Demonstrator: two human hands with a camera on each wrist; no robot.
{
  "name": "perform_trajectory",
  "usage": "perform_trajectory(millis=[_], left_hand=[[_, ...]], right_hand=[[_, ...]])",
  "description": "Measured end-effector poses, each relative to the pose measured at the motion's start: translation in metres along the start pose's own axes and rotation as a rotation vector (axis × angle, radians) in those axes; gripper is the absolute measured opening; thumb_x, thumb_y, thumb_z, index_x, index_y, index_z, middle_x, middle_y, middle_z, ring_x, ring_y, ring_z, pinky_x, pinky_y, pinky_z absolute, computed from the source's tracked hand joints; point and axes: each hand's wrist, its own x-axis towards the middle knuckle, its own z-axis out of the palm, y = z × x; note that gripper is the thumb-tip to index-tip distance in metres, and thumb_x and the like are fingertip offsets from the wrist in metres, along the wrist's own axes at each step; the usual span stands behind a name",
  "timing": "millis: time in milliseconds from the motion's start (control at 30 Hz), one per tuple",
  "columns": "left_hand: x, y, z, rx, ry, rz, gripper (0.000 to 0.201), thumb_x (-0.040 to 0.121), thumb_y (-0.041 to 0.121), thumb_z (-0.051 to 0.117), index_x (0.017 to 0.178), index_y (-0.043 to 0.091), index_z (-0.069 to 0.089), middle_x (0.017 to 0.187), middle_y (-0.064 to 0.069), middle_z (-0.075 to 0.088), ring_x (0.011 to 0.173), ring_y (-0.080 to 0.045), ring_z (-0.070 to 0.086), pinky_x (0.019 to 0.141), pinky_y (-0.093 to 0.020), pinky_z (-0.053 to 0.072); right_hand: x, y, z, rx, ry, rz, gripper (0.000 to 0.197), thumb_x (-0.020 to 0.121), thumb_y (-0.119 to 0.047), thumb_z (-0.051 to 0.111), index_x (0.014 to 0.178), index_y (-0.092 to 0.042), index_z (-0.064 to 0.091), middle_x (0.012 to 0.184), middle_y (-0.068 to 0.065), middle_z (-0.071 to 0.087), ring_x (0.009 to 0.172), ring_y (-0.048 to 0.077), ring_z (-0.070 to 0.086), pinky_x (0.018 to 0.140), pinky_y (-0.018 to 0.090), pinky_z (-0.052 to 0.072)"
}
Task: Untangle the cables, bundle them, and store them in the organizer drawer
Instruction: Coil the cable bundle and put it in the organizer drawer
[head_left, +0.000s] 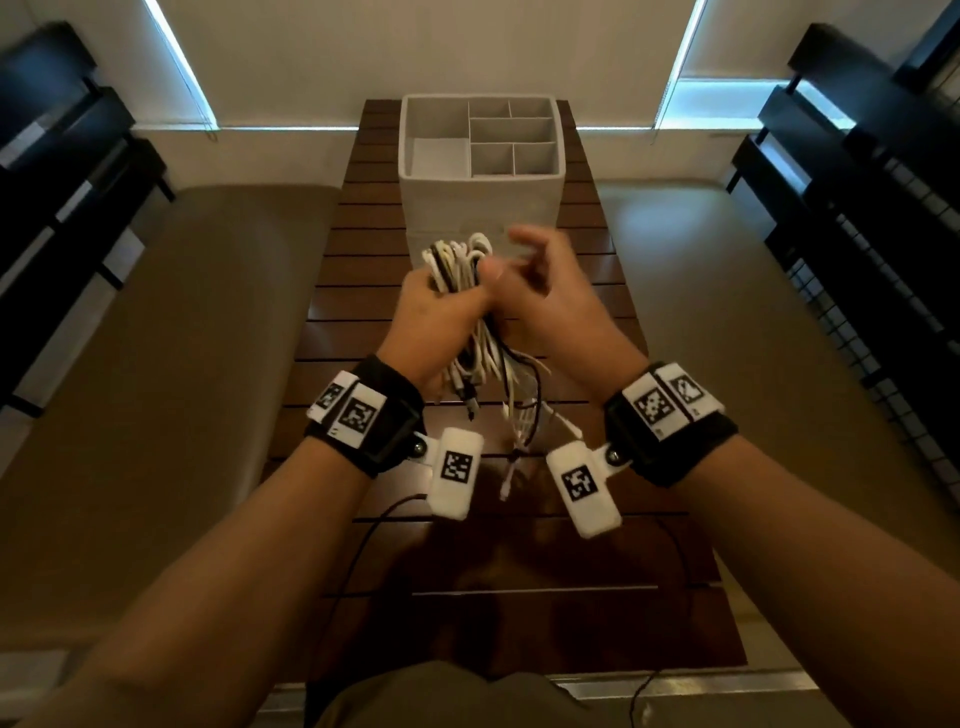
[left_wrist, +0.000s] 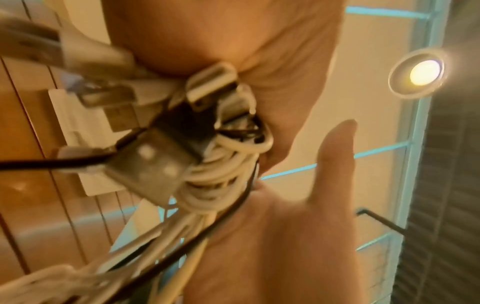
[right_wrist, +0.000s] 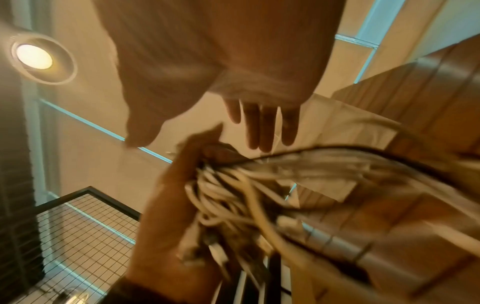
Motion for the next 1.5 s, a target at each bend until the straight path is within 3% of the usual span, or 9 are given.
perform_trajectory(millis=[133,267,433,567,800,967,1100,1367,1500], left_hand=[[-0.005,0.020,0.003,0.015,-0.140,0.044,0.013,0.090,0.004,0.078,0.085,-0.001,0.066,0.076,-0.019,0.060,0.071,-0.030,0.063,0.073,-0.041,0.056],[-0.011,0.026,0.008,-0.010,-0.202,0.032,0.012,0.091,0.003,0.077,0.083,0.005,0.069,0.076,-0.015,0.069,0.076,-0.031,0.071,0.076,-0.043,0.060],[-0.015,0.024,0.009,-0.008,-0.195,0.042,0.014,0.094,0.009,0.076,0.083,0.005,0.069,0.075,-0.018,0.068,0.067,-0.030,0.069,0.068,-0.038,0.059],[-0.008,0.018,0.012,0.043,-0.155,0.083,0.030,0.094,0.014,0.078,0.076,-0.004,0.063,0.062,-0.018,0.057,0.055,-0.027,0.057,0.068,-0.036,0.053],[-0.003,0.007,0.010,0.064,-0.151,0.037,0.036,0.092,0.017,0.080,0.068,-0.001,0.060,0.056,-0.014,0.054,0.054,-0.030,0.053,0.067,-0.039,0.050],[-0.004,0.012,0.005,-0.035,-0.080,0.007,0.027,0.092,0.017,0.079,0.082,0.003,0.059,0.065,-0.012,0.052,0.058,-0.026,0.055,0.060,-0.035,0.053],[-0.003,0.014,0.001,-0.090,-0.051,-0.024,0.026,0.091,0.017,0.081,0.083,0.007,0.057,0.069,-0.008,0.051,0.059,-0.021,0.056,0.057,-0.032,0.053],[0.001,0.009,-0.002,-0.071,-0.094,-0.022,0.031,0.089,0.020,0.082,0.073,0.012,0.057,0.067,-0.011,0.050,0.060,-0.027,0.054,0.065,-0.039,0.053],[0.005,0.011,-0.009,-0.129,-0.058,-0.043,0.029,0.091,0.017,0.081,0.074,0.014,0.057,0.067,-0.006,0.052,0.058,-0.021,0.055,0.062,-0.035,0.053]], right_hand=[[-0.015,0.025,0.011,0.236,-0.348,0.075,0.083,0.093,-0.036,0.071,0.161,-0.022,0.025,0.153,0.004,0.053,0.139,0.014,0.055,0.111,0.036,0.050],[-0.025,0.019,0.011,0.542,-0.508,0.246,0.081,0.088,-0.027,0.072,0.157,-0.013,0.031,0.135,0.019,0.066,0.125,0.035,0.066,0.101,0.048,0.056],[-0.024,0.004,0.001,0.259,-0.641,0.284,0.049,0.090,-0.014,0.075,0.129,0.010,0.059,0.120,0.034,0.064,0.103,0.051,0.066,0.096,0.056,0.053],[-0.020,-0.001,0.001,-0.004,-0.555,0.271,0.036,0.089,-0.010,0.077,0.103,0.019,0.060,0.071,0.021,0.052,0.043,0.022,0.040,0.040,0.026,0.033],[-0.022,0.010,0.006,-0.039,-0.474,0.290,0.026,0.088,-0.007,0.072,0.096,0.017,0.063,0.063,0.014,0.050,0.044,0.019,0.033,0.043,0.026,0.024],[-0.022,0.000,0.005,0.025,-0.486,0.252,0.022,0.095,-0.016,0.075,0.111,-0.005,0.066,0.083,0.007,0.075,0.066,0.017,0.068,0.055,0.024,0.051],[-0.017,-0.001,0.007,-0.097,-0.515,0.219,0.045,0.088,-0.039,0.081,0.112,-0.005,0.066,0.084,0.011,0.072,0.056,0.020,0.056,0.050,0.028,0.044],[-0.017,0.015,0.012,-0.012,-0.411,0.158,0.027,0.091,-0.015,0.079,0.108,-0.001,0.062,0.058,-0.008,0.060,0.045,0.001,0.051,0.045,0.015,0.040],[-0.013,0.015,0.010,-0.086,-0.422,0.143,0.050,0.084,-0.030,0.087,0.123,-0.014,0.061,0.087,0.001,0.073,0.069,0.016,0.066,0.059,0.030,0.052]])
